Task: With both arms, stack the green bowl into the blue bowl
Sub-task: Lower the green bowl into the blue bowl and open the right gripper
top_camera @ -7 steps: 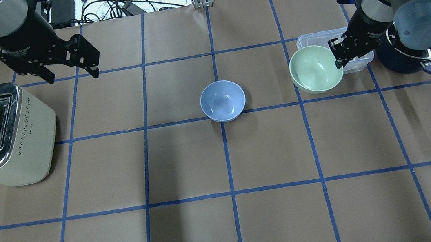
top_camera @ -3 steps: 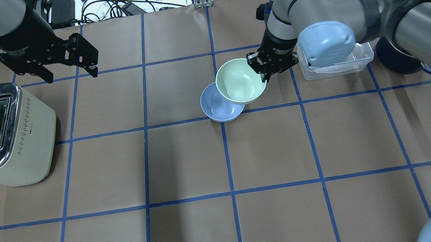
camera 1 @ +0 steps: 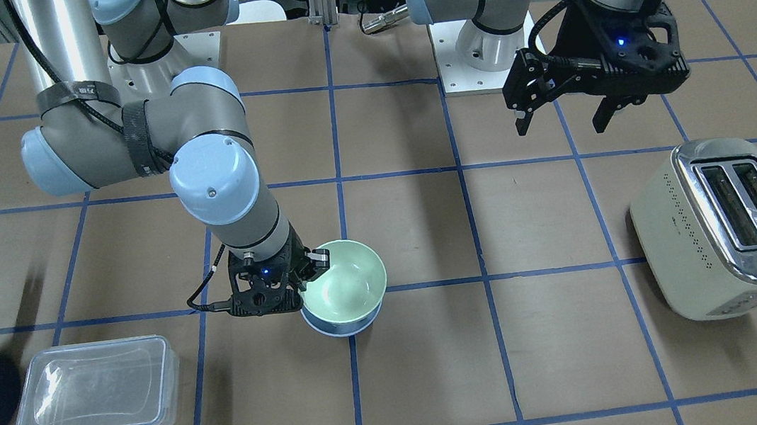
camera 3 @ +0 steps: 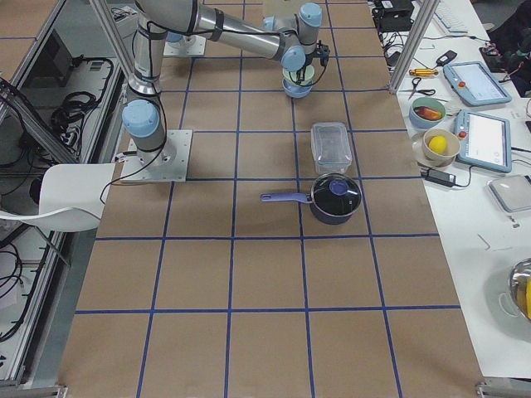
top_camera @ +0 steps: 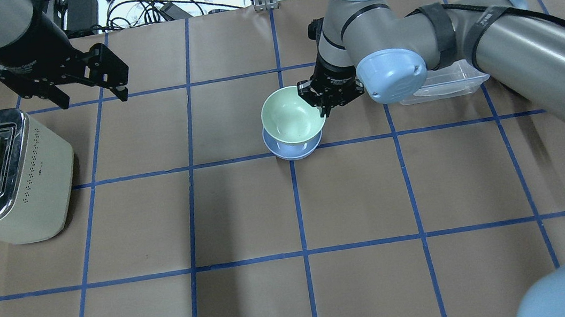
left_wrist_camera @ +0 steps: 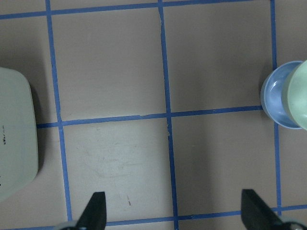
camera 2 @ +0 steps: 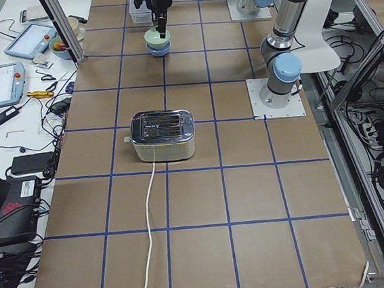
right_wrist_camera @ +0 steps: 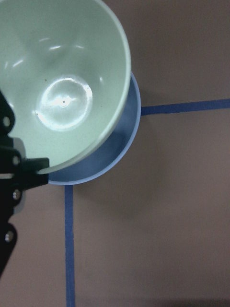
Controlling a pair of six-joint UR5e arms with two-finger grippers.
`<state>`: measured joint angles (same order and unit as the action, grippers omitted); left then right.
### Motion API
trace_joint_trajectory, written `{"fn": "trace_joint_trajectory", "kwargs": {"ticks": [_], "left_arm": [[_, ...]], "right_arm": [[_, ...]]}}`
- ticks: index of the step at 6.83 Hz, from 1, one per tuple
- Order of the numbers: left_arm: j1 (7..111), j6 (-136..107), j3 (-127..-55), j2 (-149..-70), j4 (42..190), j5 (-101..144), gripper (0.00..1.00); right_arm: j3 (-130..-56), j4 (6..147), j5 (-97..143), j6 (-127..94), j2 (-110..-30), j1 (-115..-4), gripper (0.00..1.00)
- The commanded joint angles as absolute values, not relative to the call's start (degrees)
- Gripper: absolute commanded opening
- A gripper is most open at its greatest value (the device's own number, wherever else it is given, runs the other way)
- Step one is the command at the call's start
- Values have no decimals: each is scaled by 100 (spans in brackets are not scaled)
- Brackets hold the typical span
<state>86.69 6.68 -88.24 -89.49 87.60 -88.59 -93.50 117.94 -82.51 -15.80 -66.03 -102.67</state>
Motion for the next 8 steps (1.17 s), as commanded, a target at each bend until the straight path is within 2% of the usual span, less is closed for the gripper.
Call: {"fn": "trace_joint_trajectory", "kwargs": {"ticks": [1, 2, 3, 6, 8], "left_arm": [[8683, 659, -8842, -8947, 8763, -8859, 100], [8675, 659, -8833, -8939, 8754, -8859, 100], [8666, 659, -8833, -8938, 8754, -8859, 100], [8675, 659, -8833, -8938, 8763, -8851, 100], [8666, 659, -8842, -8930, 8754, -8851, 100]], "right_arm": [[-9360, 11813, -8271, -1538, -6504, -10274, 0], [-9369, 11769, -8314, -1555, -6504, -10257, 14], [-9360, 11760, -8645, -1634, -6504, -10257, 99], [-9282, 11733, -8666, -1608, -6530, -10222, 100], [-8863, 11219, -8666, -1556, -6783, -9933, 100]]}}
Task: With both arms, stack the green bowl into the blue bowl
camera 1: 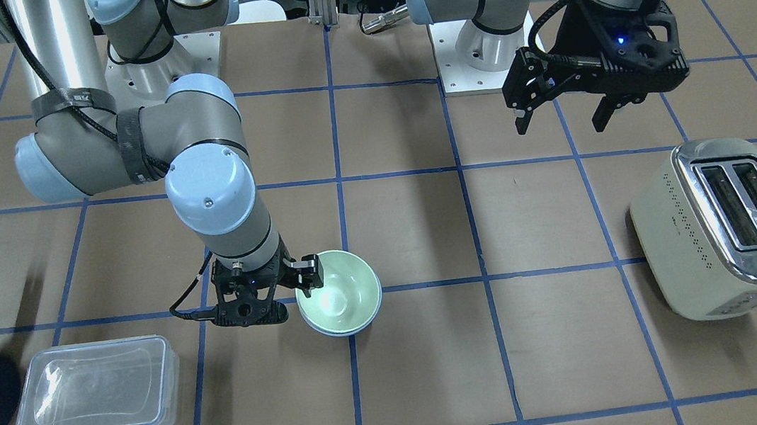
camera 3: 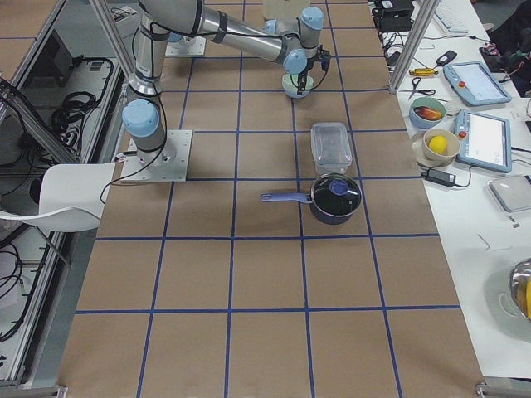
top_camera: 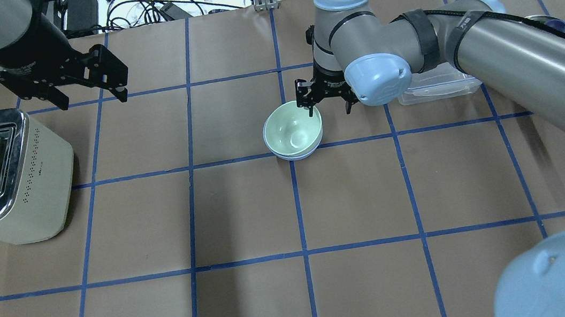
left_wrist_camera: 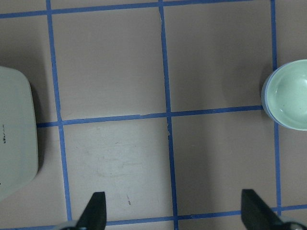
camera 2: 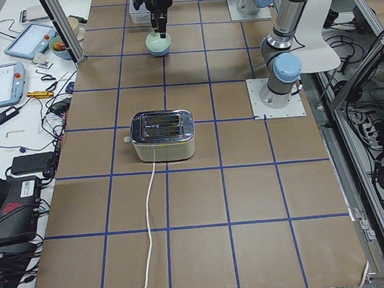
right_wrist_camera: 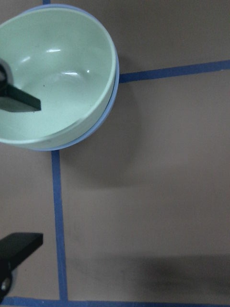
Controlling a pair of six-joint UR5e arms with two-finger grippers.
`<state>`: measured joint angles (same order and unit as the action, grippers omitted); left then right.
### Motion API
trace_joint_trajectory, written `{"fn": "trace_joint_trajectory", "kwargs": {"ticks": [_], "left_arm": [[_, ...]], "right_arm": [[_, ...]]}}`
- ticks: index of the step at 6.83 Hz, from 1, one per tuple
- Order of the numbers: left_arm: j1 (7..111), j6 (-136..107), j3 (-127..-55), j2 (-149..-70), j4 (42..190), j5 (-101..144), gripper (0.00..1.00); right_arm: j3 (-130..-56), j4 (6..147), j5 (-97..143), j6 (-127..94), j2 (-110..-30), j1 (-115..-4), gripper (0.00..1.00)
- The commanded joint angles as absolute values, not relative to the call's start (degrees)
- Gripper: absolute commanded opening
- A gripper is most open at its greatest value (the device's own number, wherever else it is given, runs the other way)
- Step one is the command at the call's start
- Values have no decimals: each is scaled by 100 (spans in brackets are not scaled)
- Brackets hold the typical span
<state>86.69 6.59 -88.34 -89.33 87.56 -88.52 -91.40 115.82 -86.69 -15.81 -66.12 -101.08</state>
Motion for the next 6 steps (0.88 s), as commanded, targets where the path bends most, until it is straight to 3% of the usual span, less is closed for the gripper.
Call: {"fn": "trace_joint_trajectory", "kwargs": {"ticks": [1, 3, 6], "left_arm": [[8666, 659, -8842, -8930, 8754, -8851, 100], [8675, 659, -8833, -8930, 8754, -8833, 100], [8666, 511, -8763, -8912, 8841, -8903, 100]], "right_arm": [[-8355, 10397, -8675, -1521, -7011, -9775, 100], [-7308, 8813, -8849, -952, -7329, -9372, 100], [-7294, 8649, -8877, 466, -7663, -8666, 100]]}}
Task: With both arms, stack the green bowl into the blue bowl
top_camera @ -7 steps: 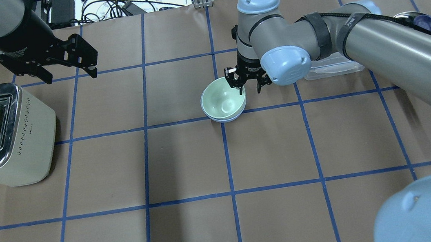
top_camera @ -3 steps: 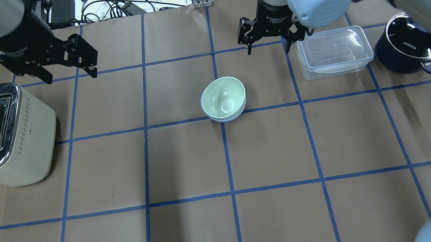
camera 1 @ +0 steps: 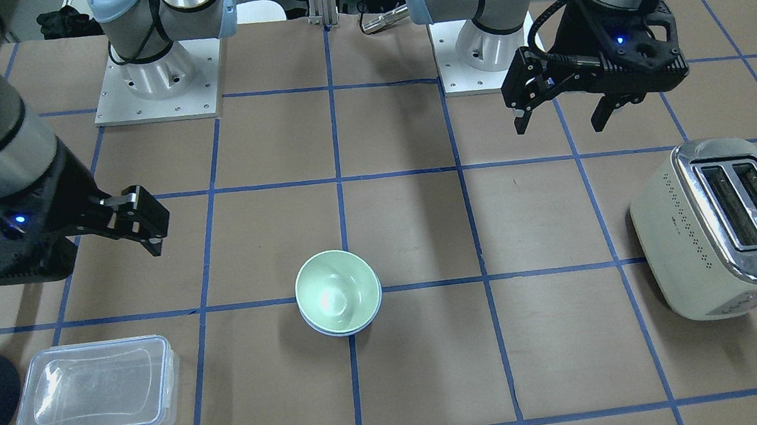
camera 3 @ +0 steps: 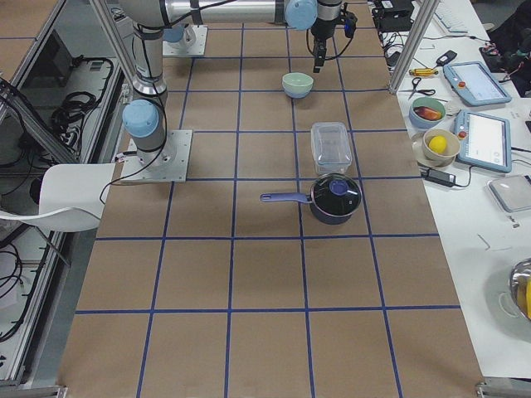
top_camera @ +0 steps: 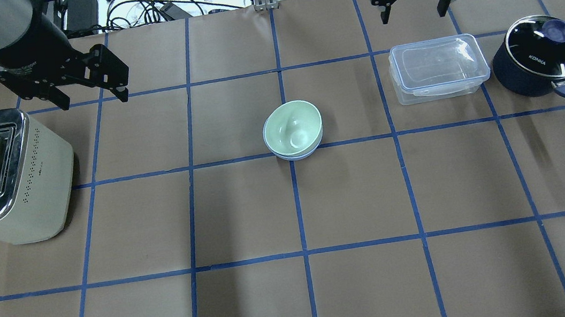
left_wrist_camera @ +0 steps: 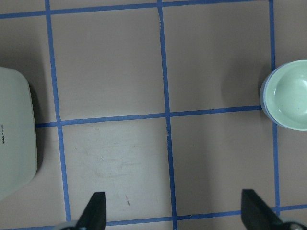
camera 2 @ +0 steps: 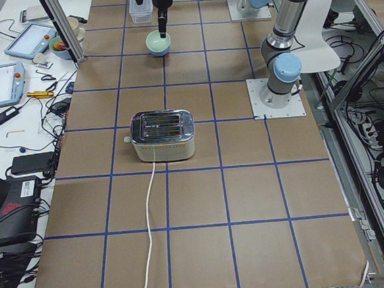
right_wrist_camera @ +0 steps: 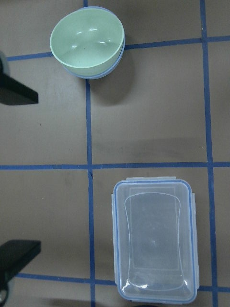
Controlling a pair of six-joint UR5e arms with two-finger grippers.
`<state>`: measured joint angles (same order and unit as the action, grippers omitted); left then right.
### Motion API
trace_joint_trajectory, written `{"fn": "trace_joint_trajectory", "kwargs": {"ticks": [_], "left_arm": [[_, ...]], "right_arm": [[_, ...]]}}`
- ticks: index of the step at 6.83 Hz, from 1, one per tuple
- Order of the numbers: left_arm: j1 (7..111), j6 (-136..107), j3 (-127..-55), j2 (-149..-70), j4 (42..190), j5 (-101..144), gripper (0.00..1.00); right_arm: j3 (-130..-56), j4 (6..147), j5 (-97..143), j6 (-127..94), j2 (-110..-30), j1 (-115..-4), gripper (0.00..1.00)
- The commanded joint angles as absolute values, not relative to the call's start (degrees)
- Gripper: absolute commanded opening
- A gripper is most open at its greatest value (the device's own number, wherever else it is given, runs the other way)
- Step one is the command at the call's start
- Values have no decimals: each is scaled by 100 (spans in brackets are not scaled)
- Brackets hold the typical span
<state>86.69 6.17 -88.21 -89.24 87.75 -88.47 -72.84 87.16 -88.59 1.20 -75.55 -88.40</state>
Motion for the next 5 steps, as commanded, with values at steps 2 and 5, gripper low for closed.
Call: {"fn": "trace_joint_trajectory", "kwargs": {"ticks": [2, 5], "left_arm": [[8622, 70, -8640, -8929, 9132, -9071, 100], [8613, 88, -8648, -8947, 9114, -9070, 100]], "right_arm": [[-7924, 8788, -8825, 440, -7979, -8666, 100], [-8183, 8745, -8894, 448, -8349, -8675, 100]]}}
